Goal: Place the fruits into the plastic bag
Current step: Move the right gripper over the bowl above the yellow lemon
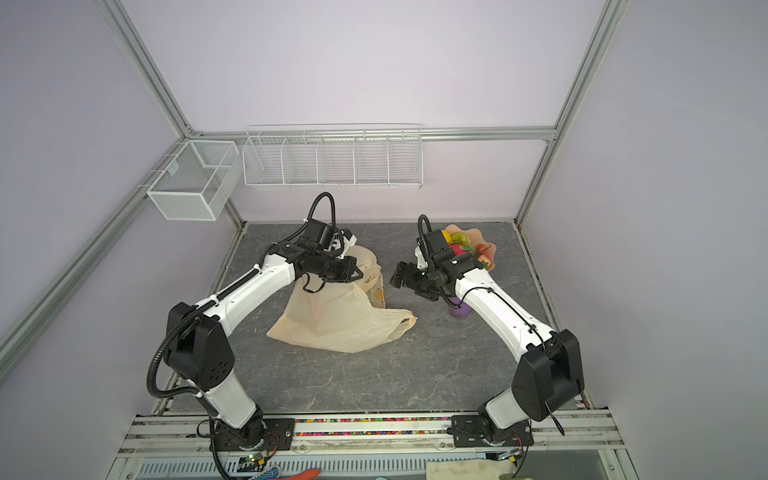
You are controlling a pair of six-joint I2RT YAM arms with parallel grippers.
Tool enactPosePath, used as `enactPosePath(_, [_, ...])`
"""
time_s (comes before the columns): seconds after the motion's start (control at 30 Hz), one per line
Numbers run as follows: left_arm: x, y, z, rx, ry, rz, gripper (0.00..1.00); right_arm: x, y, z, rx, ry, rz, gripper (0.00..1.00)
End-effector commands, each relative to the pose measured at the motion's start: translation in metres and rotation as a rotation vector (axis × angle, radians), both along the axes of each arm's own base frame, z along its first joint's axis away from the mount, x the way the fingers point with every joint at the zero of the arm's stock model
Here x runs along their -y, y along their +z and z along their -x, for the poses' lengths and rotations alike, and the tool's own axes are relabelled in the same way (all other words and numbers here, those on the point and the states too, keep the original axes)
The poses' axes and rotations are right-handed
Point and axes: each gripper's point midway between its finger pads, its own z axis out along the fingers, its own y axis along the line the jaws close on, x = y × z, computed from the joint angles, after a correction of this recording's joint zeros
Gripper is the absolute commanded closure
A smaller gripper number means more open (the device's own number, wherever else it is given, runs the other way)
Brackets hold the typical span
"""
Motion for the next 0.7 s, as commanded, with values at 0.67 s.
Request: enactPosePath(0.67, [-0.002,0.014,-0.001,0.051,-0.012,0.001,1.0,0.113,-0.005,-0.149,0.332,0.396,0.61,0.08])
